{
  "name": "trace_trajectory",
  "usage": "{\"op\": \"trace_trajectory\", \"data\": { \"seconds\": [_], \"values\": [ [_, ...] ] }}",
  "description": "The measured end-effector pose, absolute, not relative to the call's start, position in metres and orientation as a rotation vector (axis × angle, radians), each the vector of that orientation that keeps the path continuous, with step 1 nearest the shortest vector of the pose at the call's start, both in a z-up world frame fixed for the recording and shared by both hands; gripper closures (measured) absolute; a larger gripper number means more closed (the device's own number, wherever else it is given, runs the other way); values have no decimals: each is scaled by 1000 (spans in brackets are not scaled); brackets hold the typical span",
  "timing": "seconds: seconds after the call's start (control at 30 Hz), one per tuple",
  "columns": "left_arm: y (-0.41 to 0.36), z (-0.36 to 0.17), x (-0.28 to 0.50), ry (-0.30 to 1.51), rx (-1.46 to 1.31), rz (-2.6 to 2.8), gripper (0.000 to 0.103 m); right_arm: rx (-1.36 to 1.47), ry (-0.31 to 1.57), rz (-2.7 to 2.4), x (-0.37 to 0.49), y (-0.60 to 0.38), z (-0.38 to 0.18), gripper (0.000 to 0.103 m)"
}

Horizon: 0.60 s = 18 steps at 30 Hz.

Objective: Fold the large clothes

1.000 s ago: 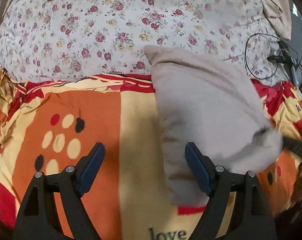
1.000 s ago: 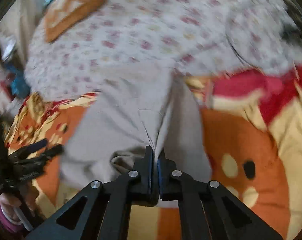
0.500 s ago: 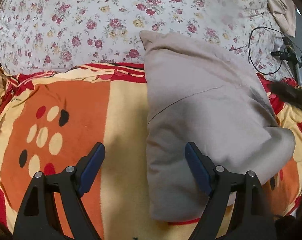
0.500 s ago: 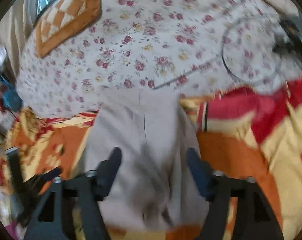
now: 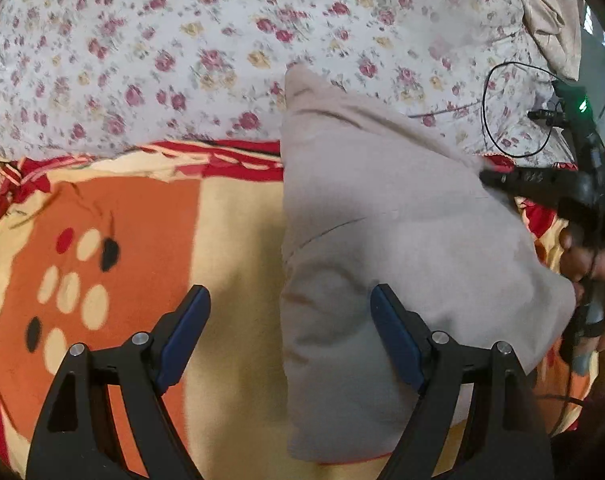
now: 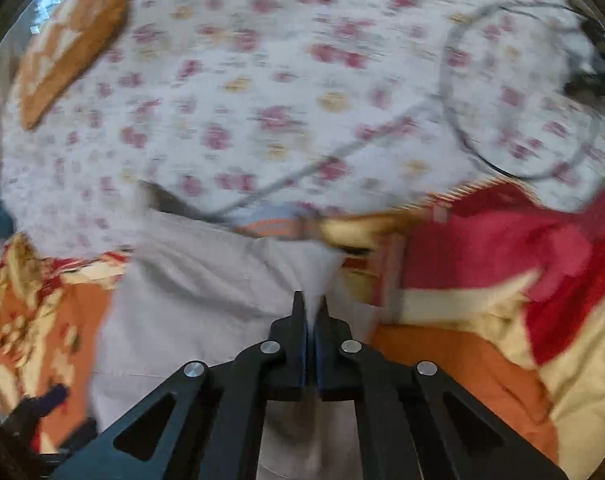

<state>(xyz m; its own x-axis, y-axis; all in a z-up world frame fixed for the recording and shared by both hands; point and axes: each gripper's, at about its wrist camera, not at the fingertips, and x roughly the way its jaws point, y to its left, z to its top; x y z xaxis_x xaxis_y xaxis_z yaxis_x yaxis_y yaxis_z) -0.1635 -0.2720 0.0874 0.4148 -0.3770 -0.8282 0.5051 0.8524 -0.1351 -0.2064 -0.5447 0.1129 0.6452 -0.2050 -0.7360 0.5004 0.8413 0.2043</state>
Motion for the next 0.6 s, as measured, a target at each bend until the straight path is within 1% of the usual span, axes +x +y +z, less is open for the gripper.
{"op": "trace_trajectory", "data": {
  "seconds": [0.1,0.2,0.3,0.33,0.37,0.4,0.47,0.5,0.53,0.57,0.6],
  "values": [
    [-277,85,-165,999,161,-552,20,411,830,-468,-198,-550,95,103],
    [-279,84,-166,999,217,-536,20,413,819,-473,-203,-544,108,101],
    [-275,84,-166,1005,207,-526,20,410,770,-463,-228,-529,146,83],
    [-275,83,-166,1005,205,-524,20,392,752,-419,-236,-516,159,70],
    [-275,83,-167,1002,206,-522,20,372,733,-365,-244,-502,167,59],
    [-276,83,-169,996,210,-518,20,356,726,-326,-249,-491,170,58],
    [-277,83,-170,990,216,-512,20,315,752,-254,-254,-466,167,64],
    [-277,83,-172,986,220,-509,20,299,784,-234,-256,-457,158,64],
    [-277,83,-172,984,222,-508,20,284,812,-238,-256,-452,149,67],
    [-277,82,-174,981,228,-510,20,248,861,-283,-257,-451,132,75],
    [-278,82,-174,981,234,-515,20,234,893,-314,-257,-453,118,76]
  ]
}}
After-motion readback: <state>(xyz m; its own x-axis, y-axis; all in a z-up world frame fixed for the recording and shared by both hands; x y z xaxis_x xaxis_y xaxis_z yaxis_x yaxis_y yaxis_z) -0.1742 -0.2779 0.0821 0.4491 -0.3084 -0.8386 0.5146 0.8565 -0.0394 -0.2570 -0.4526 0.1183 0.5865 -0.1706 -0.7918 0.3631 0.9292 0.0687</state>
